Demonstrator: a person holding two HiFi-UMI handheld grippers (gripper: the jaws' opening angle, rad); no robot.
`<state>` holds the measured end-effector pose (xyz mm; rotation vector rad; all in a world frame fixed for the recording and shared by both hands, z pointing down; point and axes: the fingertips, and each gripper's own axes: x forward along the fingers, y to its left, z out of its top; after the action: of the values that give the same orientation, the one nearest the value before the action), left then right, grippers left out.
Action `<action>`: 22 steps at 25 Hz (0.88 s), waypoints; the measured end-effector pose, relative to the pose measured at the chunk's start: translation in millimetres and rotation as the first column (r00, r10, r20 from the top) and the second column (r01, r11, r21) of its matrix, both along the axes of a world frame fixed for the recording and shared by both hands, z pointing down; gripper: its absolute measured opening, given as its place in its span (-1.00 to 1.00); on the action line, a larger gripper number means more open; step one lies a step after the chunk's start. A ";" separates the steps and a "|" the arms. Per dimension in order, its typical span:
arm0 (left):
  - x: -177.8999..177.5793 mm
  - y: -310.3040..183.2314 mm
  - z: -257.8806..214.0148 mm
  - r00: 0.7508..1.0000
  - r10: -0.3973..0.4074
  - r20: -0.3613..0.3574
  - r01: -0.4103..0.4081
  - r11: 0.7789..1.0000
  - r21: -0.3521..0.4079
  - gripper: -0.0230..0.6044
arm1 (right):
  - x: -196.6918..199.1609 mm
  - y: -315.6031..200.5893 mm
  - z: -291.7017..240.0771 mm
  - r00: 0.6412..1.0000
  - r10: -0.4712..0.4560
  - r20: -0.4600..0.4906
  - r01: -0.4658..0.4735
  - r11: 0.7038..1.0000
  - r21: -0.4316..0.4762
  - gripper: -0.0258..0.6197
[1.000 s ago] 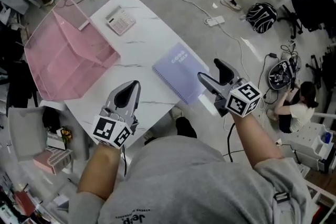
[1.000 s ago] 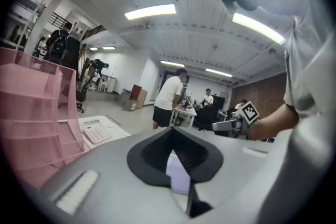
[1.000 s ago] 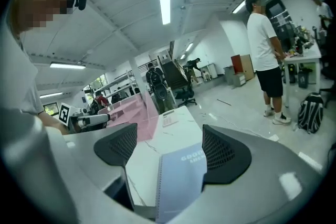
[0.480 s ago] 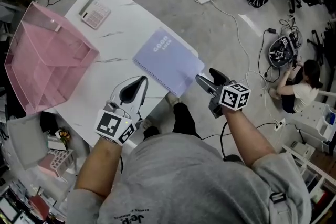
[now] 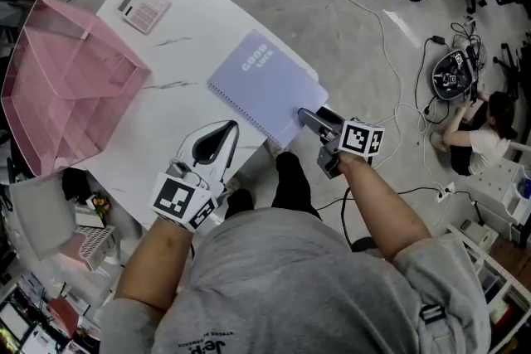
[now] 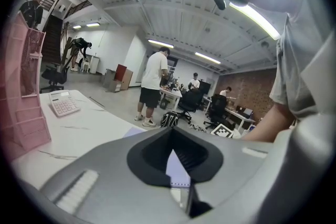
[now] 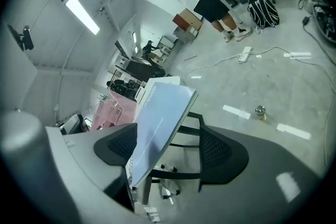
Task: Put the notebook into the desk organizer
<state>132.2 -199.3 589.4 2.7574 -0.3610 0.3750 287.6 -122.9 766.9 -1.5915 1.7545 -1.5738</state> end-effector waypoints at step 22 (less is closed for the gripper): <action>-79.2 -17.2 -40.8 0.979 -0.193 -0.067 0.195 0.981 0.020 -0.75 | -34.3 -25.8 -106.8 0.985 -0.039 0.168 0.015 0.989 0.147 -0.83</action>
<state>53.0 -216.6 548.6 2.7206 -0.6162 0.2317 253.4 -148.7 660.1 -1.3303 1.7610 -1.5077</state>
